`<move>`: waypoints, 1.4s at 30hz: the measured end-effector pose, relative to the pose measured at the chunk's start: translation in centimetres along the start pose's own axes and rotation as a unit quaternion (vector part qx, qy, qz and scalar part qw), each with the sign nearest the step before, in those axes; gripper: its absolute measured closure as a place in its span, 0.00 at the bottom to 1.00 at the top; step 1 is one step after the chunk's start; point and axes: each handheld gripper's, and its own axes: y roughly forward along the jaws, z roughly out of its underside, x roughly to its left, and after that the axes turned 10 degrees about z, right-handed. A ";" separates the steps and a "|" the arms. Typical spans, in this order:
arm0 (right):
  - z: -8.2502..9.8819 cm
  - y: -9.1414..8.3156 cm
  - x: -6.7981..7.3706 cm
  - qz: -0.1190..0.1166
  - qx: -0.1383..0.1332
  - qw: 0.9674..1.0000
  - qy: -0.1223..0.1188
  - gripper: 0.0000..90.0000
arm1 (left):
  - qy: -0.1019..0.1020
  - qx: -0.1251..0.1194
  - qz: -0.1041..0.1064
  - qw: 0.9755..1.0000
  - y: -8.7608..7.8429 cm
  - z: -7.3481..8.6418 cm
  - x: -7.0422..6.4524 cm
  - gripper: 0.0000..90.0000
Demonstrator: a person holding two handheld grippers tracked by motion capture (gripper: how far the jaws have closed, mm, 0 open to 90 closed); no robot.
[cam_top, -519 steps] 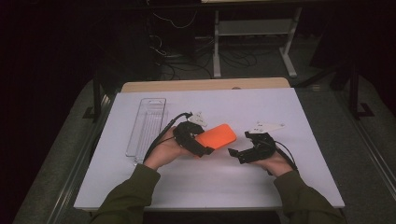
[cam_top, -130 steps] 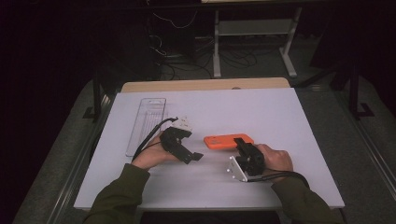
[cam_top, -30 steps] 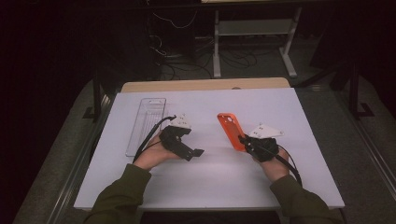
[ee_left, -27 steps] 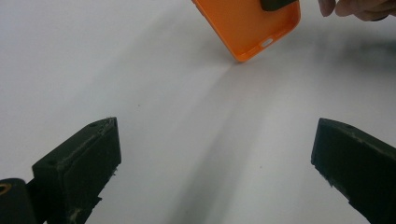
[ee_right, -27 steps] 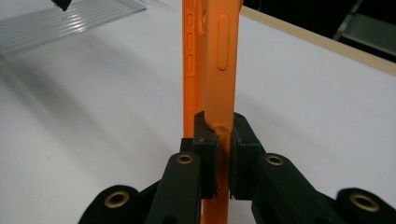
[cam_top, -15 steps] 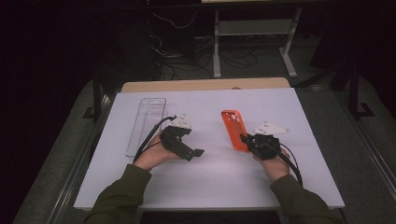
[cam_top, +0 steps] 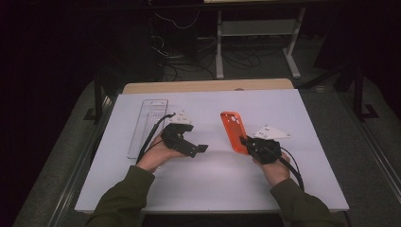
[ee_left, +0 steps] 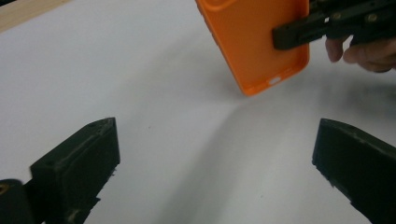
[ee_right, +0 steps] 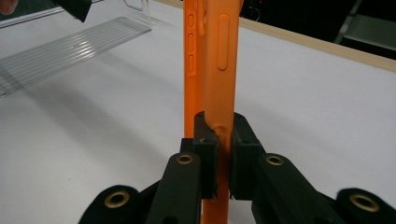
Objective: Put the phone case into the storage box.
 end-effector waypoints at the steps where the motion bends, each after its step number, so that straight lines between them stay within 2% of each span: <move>1: 0.0 0.0 0.1 0.000 0.001 1.000 -0.002 0.91 | 0.001 0.000 0.000 1.000 -0.1 -0.1 0.0 0.00; 8: -0.1 0.0 0.7 0.000 -0.003 1.000 -0.004 0.91 | -0.008 -0.014 0.001 1.000 0.2 -0.7 0.0 0.00; 24: -0.4 0.0 1.7 -0.004 -0.009 1.000 -0.007 0.91 | -0.001 -0.030 0.010 0.999 1.4 -2.9 0.2 0.00; 25: -0.4 0.1 1.7 -0.004 -0.011 1.000 -0.010 0.91 | -0.007 -0.035 0.011 0.999 1.5 -3.0 0.1 0.00; 26: -0.4 0.0 1.8 -0.006 -0.010 1.000 -0.008 0.91 | -0.002 -0.033 0.010 0.999 1.6 -3.1 0.2 0.00; 29: -0.4 0.1 2.0 -0.005 -0.011 1.000 -0.010 0.91 | -0.010 -0.037 0.009 0.999 1.9 -3.3 0.0 0.00; 37: -0.5 0.1 2.6 -0.007 -0.014 1.000 -0.008 0.91 | -0.014 -0.047 0.000 0.999 2.3 -3.2 0.2 0.00; 42: -0.5 0.2 3.2 -0.007 -0.018 1.000 -0.012 0.91 | -0.014 -0.050 0.005 0.999 2.5 -3.0 0.2 0.00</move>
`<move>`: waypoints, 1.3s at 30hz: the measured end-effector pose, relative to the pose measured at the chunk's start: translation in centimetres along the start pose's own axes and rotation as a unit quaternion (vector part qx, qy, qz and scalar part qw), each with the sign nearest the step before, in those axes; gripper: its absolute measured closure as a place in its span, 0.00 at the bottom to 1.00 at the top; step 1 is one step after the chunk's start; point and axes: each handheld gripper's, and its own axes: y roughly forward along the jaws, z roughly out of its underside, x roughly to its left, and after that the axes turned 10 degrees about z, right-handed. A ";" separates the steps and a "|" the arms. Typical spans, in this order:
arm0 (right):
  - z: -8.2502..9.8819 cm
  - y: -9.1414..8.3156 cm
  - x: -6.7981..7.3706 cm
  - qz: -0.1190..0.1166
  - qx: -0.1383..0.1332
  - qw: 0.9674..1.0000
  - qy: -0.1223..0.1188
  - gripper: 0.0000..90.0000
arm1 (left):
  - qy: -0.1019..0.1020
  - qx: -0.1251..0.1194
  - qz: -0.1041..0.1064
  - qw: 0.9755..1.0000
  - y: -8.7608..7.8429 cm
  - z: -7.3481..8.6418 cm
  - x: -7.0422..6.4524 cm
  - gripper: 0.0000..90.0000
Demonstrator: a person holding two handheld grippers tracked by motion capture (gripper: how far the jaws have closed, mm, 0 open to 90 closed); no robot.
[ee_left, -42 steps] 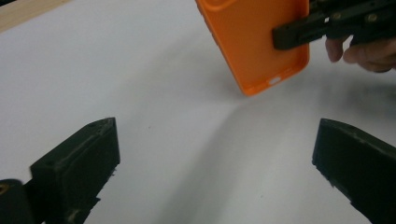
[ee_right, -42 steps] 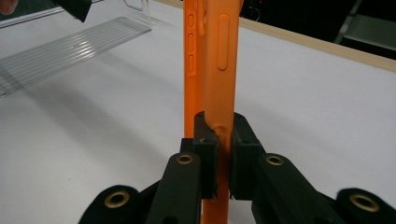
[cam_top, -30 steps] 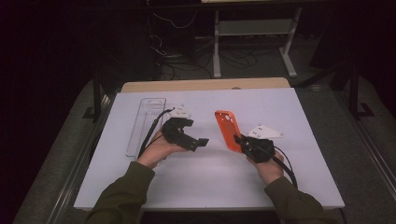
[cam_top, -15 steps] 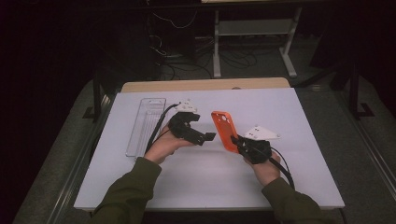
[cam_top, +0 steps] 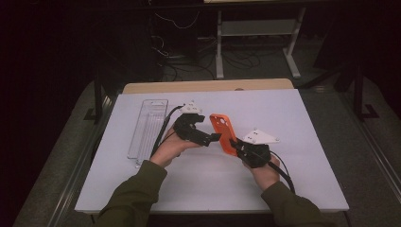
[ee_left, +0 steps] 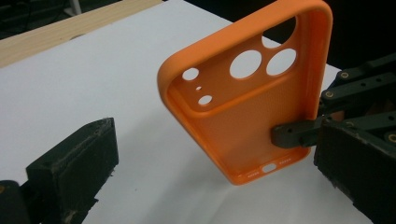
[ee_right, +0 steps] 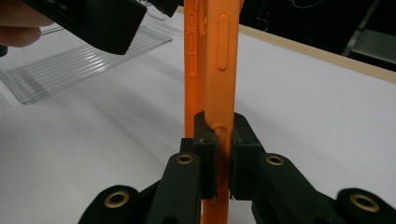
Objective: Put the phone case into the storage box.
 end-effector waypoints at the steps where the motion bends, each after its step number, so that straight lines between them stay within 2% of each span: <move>1: 0.0 0.0 0.1 0.000 0.001 1.000 0.002 0.91 | 0.000 -0.002 0.000 1.000 0.0 0.0 0.0 0.00; 6: 0.0 0.3 0.7 0.005 0.002 1.000 -0.002 0.91 | -0.002 -0.012 -0.001 1.000 0.1 0.1 -0.2 0.00; 9: -0.1 0.4 1.3 0.004 0.002 1.000 0.007 0.91 | -0.002 -0.016 -0.004 1.000 0.2 0.1 -0.2 0.00; 14: -0.1 0.6 1.7 0.004 0.003 1.000 -0.001 0.91 | -0.006 -0.018 -0.006 1.000 0.3 0.1 -0.5 0.00; 19: -0.1 0.6 2.1 0.005 0.002 1.000 0.004 0.91 | -0.020 -0.031 -0.008 0.999 0.8 0.2 -0.8 0.00; 22: -0.1 0.7 2.4 0.001 0.002 1.000 0.005 0.91 | -0.023 -0.030 -0.011 0.999 1.1 0.3 -0.8 0.00; 32: 0.0 0.7 3.1 0.002 0.001 1.000 0.000 0.91 | -0.026 -0.031 -0.018 0.999 1.1 0.4 -0.9 0.00; 33: 0.0 0.7 3.1 0.000 0.005 1.000 -0.002 0.91 | -0.033 -0.039 -0.017 0.999 1.3 0.4 -1.0 0.00; 39: 0.0 0.8 3.1 0.001 0.006 1.000 -0.007 0.91 | -0.037 -0.042 -0.016 0.998 1.2 0.3 -1.0 0.00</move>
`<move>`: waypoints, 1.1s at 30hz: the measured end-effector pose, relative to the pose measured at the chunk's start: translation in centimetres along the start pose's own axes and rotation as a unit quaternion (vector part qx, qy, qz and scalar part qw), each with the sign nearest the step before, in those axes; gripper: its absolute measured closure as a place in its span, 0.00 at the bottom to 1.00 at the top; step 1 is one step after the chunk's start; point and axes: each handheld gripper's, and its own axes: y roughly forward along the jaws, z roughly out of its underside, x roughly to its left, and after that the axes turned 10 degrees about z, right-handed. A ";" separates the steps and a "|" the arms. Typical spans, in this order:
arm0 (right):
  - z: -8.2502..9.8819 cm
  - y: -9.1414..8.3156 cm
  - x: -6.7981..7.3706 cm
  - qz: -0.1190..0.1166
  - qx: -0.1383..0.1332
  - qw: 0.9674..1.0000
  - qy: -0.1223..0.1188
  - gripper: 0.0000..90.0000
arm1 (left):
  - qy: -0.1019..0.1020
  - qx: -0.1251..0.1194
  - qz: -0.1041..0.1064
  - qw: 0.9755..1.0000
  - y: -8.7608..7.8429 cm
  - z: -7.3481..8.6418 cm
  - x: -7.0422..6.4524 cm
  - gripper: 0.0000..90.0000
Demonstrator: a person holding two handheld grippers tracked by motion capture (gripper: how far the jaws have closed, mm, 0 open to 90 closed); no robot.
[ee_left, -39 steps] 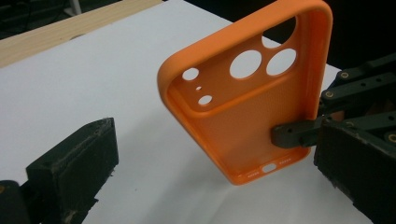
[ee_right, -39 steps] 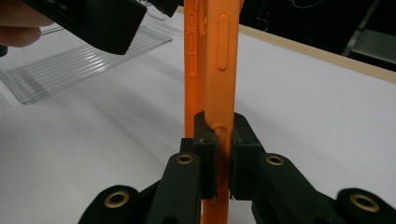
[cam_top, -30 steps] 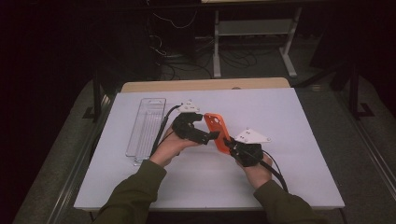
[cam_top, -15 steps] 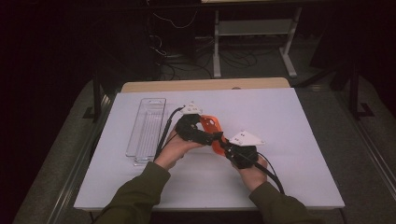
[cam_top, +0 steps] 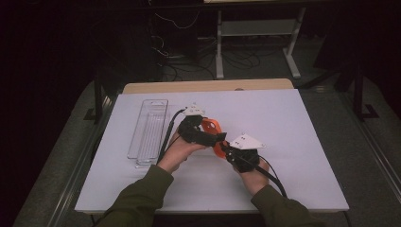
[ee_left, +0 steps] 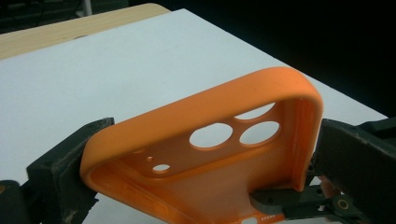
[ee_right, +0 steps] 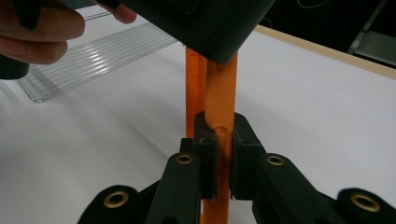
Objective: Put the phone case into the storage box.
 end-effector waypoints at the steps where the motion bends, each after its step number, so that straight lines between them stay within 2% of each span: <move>1: 0.0 0.0 0.0 0.000 0.000 1.000 -0.001 0.91 | -0.002 -0.001 0.000 1.000 0.0 0.0 0.0 0.00; 12: 0.1 0.1 0.3 -0.004 0.003 1.000 -0.007 0.91 | -0.011 -0.006 0.003 1.000 -0.2 0.0 0.1 0.06; 16: 0.2 0.1 0.5 -0.006 0.007 1.000 -0.010 0.91 | -0.010 0.000 -0.001 1.000 -0.3 0.0 0.2 0.07; 20: 0.2 0.1 0.6 -0.006 0.007 1.000 -0.011 0.91 | -0.014 -0.004 -0.002 1.000 -0.4 0.0 0.2 0.10; 27: 0.2 0.1 0.6 -0.005 0.007 1.000 -0.014 0.91 | -0.014 -0.004 -0.003 1.000 -0.4 0.0 0.2 0.11; 33: 0.2 0.1 0.6 -0.005 0.007 1.000 -0.015 0.90 | -0.006 -0.010 -0.004 1.000 -0.4 0.0 0.0 0.12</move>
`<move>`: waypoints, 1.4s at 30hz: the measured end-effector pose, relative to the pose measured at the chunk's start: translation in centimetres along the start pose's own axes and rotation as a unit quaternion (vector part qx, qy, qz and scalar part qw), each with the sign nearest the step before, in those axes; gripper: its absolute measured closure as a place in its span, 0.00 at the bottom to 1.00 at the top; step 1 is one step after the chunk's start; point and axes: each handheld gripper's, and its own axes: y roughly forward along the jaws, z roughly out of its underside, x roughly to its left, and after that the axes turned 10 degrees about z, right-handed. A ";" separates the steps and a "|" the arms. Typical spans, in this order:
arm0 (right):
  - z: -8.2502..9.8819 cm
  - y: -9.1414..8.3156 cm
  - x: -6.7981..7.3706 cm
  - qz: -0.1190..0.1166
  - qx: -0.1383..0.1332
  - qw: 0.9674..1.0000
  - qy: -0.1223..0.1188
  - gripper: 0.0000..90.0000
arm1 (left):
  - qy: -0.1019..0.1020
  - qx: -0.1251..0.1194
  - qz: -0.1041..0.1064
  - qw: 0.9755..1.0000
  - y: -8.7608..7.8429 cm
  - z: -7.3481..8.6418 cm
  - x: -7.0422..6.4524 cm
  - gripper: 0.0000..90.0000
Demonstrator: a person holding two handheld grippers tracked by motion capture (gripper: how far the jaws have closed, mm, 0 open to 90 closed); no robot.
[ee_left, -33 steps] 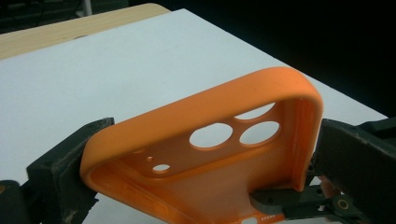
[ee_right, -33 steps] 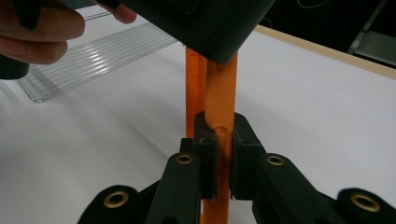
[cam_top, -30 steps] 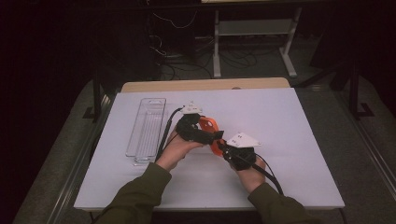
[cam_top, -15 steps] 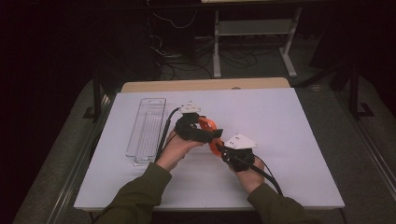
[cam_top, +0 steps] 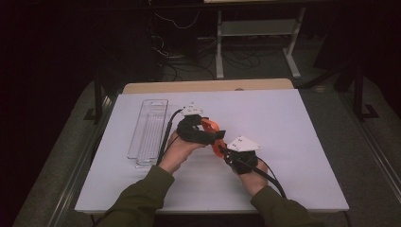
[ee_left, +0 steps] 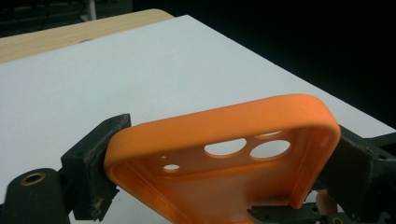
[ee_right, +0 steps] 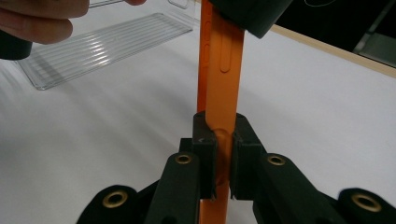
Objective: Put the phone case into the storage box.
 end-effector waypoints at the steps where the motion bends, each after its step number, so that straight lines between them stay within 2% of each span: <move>1: 0.0 0.0 0.0 0.000 0.000 1.000 0.000 0.90 | 0.001 -0.001 0.000 1.000 0.0 0.0 0.0 0.12; 7: 0.0 0.0 -0.1 -0.002 -0.002 1.000 -0.002 0.89 | 0.002 -0.007 0.008 1.000 -0.1 -0.1 0.0 0.14; 8: 0.0 0.0 -0.1 -0.003 -0.002 1.000 -0.002 0.89 | 0.009 -0.001 0.008 1.000 -0.2 -0.1 0.1 0.15; 14: 0.0 0.0 -0.3 -0.007 -0.003 1.000 -0.002 0.85 | 0.017 -0.005 0.009 1.000 -0.4 -0.2 0.0 0.16; 16: 0.0 0.1 -0.3 -0.011 -0.005 1.000 0.000 0.81 | 0.023 -0.006 0.006 1.000 -0.4 -0.2 0.0 0.16; 20: -0.1 0.1 -0.6 -0.015 -0.006 1.000 0.008 0.69 | 0.022 -0.012 0.002 1.000 -0.6 -0.3 0.1 0.17; 27: -0.2 0.0 -1.0 -0.041 -0.012 0.999 0.015 0.55 | 0.026 -0.009 -0.006 1.000 -1.1 -0.4 0.3 0.17; 31: -0.2 -0.1 -1.0 -0.057 -0.011 0.998 0.010 0.50 | 0.026 -0.011 -0.009 1.000 -1.3 -0.4 0.4 0.17; 35: -0.2 0.0 -1.2 -0.066 0.000 0.998 0.008 0.42 | 0.024 -0.014 -0.011 1.000 -1.5 -0.5 0.4 0.17; 38: -0.2 0.0 -1.5 -0.066 0.011 0.998 0.011 0.36 | 0.033 -0.011 -0.012 0.999 -1.7 -0.5 0.6 0.17; 42: -0.1 0.2 -2.1 -0.071 0.028 0.997 0.007 0.29 | 0.026 -0.013 -0.010 1.000 -1.9 -0.6 0.6 0.17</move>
